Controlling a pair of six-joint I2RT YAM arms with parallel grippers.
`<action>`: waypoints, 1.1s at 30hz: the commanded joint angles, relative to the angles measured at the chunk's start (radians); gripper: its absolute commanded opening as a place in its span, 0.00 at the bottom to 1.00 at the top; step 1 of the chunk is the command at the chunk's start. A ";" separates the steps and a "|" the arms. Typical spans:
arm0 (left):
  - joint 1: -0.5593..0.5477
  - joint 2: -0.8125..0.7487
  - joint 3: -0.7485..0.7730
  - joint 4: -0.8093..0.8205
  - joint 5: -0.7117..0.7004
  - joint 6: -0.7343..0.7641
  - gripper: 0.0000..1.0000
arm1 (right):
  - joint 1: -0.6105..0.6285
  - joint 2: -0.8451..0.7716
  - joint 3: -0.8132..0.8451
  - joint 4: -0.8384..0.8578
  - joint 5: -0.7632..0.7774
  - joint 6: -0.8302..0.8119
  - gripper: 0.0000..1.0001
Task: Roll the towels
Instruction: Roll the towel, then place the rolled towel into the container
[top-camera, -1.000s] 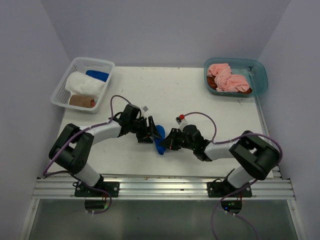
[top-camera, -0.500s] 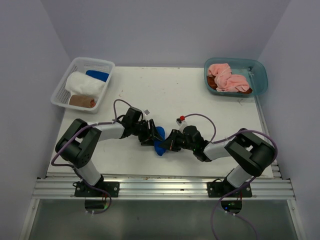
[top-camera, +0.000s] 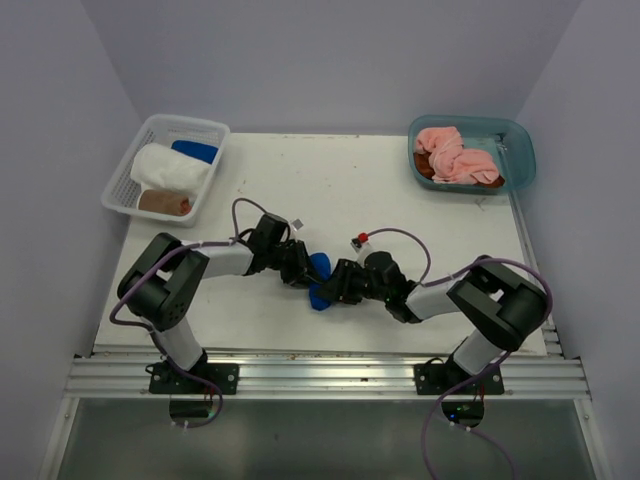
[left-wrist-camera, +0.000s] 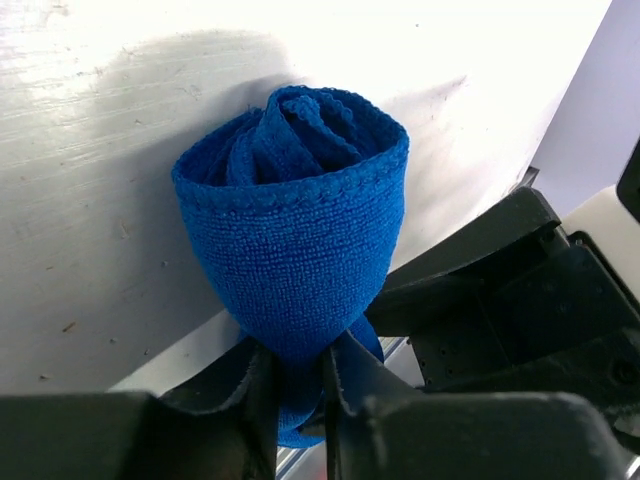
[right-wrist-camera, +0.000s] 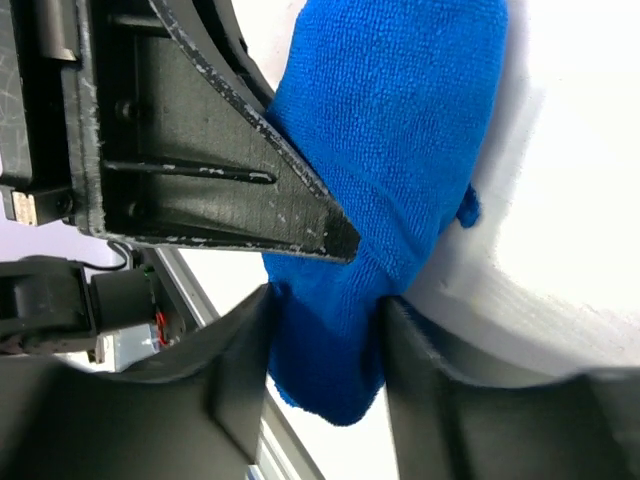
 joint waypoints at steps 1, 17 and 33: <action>-0.008 0.001 0.057 -0.012 -0.003 0.027 0.15 | 0.001 -0.058 0.045 -0.054 0.004 -0.047 0.51; 0.184 -0.116 0.358 -0.331 0.006 0.151 0.08 | 0.000 -0.759 0.172 -0.853 0.373 -0.383 0.68; 0.498 0.042 0.913 -0.556 -0.090 0.213 0.07 | 0.001 -0.834 0.189 -1.065 0.492 -0.372 0.71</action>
